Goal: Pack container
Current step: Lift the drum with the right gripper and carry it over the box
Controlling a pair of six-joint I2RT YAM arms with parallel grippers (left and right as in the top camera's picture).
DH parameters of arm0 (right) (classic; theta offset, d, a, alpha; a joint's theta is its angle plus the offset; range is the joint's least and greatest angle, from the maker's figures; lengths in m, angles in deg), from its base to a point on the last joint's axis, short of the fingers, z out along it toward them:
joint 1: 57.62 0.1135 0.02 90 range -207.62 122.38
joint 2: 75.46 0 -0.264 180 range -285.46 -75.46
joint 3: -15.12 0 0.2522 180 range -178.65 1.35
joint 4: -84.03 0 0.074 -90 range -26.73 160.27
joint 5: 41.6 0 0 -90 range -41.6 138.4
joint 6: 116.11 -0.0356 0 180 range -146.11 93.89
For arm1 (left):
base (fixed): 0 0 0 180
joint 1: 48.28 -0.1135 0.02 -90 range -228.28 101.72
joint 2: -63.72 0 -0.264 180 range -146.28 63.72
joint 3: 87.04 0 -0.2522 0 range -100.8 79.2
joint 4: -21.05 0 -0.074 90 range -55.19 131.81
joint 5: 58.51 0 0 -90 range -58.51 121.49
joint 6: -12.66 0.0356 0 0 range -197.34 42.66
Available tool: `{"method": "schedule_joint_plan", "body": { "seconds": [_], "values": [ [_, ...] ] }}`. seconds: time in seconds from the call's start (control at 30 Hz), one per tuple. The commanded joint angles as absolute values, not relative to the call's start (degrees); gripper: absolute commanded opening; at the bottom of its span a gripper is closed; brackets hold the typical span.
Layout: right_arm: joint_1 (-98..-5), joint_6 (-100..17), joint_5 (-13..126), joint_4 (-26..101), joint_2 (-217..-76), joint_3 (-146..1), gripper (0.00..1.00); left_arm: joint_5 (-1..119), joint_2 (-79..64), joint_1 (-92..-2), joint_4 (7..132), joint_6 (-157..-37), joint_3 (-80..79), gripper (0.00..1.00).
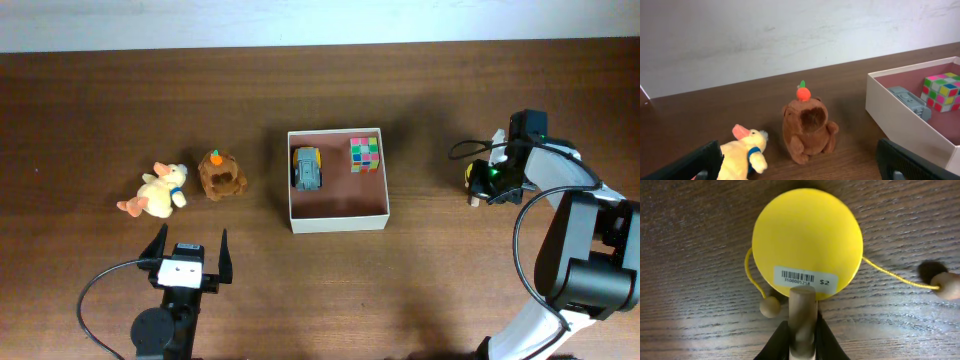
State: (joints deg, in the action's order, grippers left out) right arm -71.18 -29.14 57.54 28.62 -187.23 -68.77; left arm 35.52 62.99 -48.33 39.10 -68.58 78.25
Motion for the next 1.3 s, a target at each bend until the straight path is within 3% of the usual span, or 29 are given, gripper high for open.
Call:
{"method": "schedule_joint_plan", "body": {
  "seconds": [0.0,0.53,0.73,1.27],
  "values": [
    [-70.44,-29.84,57.85,26.81,-190.9,-67.37,0.13,35.23,63.36,-48.05,39.12,-69.09,78.66,0.99],
    [-70.38,-28.63,58.14,9.89,-190.79,-88.62,0.11,35.23,63.36,-48.05,39.12,-69.09,78.66,0.99],
    [-68.63,-22.51,63.03,3.29,-190.79,-96.18,0.11,35.23,63.36,-48.05,39.1,-69.09,78.66,0.99],
    [-49.87,-19.91,66.22,-4.14,-190.5,-108.12,0.12,35.23,63.36,-48.05,39.12,-69.09,78.66,0.99]
  ]
}}
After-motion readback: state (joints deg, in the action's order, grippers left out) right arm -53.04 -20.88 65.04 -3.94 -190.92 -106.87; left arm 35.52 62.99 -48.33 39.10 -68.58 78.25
